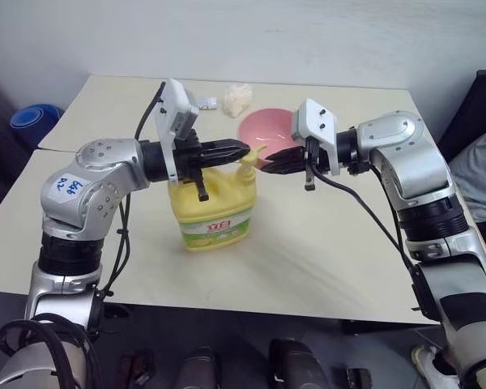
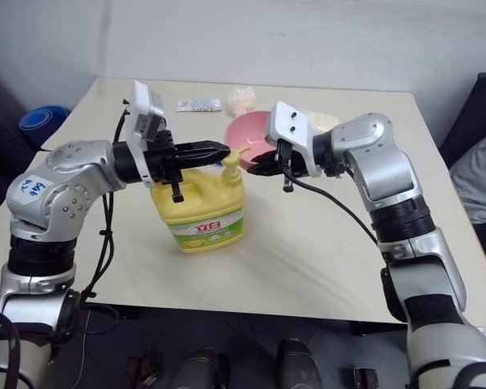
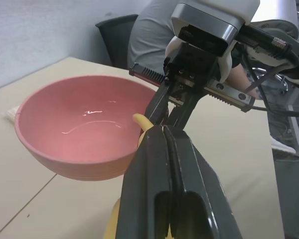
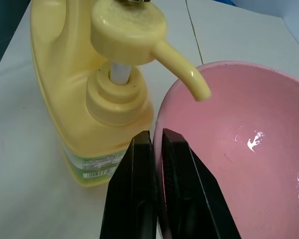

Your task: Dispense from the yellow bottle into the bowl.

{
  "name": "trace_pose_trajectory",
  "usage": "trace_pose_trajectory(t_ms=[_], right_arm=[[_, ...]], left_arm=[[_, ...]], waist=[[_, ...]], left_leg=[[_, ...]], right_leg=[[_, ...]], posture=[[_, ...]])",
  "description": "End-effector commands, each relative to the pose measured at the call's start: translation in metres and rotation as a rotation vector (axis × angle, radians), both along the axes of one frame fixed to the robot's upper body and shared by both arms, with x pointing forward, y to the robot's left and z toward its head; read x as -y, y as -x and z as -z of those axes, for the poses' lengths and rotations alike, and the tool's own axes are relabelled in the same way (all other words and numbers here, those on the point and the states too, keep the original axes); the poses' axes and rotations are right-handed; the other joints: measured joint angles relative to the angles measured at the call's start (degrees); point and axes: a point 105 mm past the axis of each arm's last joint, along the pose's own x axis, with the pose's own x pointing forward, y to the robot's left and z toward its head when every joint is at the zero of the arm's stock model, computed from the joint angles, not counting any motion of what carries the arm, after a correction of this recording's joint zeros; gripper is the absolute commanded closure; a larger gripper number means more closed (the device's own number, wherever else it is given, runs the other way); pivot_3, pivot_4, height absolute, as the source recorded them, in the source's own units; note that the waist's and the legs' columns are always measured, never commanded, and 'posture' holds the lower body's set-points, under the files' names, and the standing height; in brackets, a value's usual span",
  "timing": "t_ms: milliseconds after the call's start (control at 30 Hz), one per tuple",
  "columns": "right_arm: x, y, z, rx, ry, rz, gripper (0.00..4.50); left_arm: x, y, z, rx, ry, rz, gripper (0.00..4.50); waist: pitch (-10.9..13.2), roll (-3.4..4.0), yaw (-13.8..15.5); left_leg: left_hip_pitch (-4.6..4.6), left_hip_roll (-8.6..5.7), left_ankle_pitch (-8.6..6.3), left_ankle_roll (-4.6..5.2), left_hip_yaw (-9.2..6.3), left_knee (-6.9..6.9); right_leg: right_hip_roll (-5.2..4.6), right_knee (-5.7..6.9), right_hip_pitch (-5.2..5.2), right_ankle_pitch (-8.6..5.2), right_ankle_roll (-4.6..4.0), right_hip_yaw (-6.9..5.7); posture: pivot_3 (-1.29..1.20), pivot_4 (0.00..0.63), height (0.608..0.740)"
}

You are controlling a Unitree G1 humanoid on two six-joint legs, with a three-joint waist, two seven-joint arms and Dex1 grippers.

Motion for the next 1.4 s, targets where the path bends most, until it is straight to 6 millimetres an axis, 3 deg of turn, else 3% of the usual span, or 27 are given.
trace_pose_trajectory(t_ms=[33,400,633,867,1100,1400], right_arm=[[0.001,0.007,-0.013,0.045,-0.018,-0.018,4.5],[0.003,0.023,-0.012,0.007,-0.005,-0.075,4.5],[0.013,0.023,-0.016,0.013,0.007,-0.045,4.5],[0.01,0.029,-0.015,0.005,0.006,-0.057,4.5],[0.004,0.034,-0.015,-0.001,-0.002,-0.07,4.5],[0.001,0.037,-0.014,-0.005,-0.011,-0.072,4.5]], left_arm=[[-0.002,0.004,0.0,-0.044,-0.019,0.012,4.47],[0.004,0.008,-0.011,-0.044,0.018,0.03,4.47],[0.006,0.011,-0.022,-0.032,0.042,0.048,4.47],[0.01,0.014,-0.021,-0.044,0.042,0.074,4.47],[0.006,-0.002,0.0,-0.09,-0.001,-0.022,4.47],[0.005,-0.001,0.041,-0.226,-0.103,-0.011,4.47]], waist=[[0.0,0.0,0.0],[0.0,0.0,0.0],[0.0,-0.02,0.0],[0.0,-0.02,0.0],[0.0,-0.02,0.0],[0.0,-0.02,0.0]], left_leg=[[0.0,0.0,0.0,0.0,0.0,0.0],[-0.08,-0.01,0.0,0.0,-0.08,0.0],[-0.1,-0.01,0.0,0.0,-0.06,-0.01],[-0.11,0.0,0.0,0.0,-0.06,-0.02],[-0.11,-0.02,0.0,0.0,-0.06,-0.01],[-0.04,0.0,0.0,0.0,-0.04,-0.01]], right_leg=[[0.0,0.0,0.0,0.0,0.0,0.0],[-0.02,-0.04,-0.01,0.0,0.0,-0.02],[-0.01,-0.05,-0.04,0.0,0.0,-0.03],[0.0,-0.06,-0.06,0.0,0.0,-0.04],[-0.01,-0.06,-0.06,0.0,0.0,-0.04],[0.0,-0.04,-0.02,0.0,0.0,-0.04]], posture=[[0.0,0.15,0.74],[0.0,0.15,0.74],[0.0,0.15,0.74],[0.0,0.15,0.74],[0.0,0.15,0.74],[0.0,0.15,0.74]])
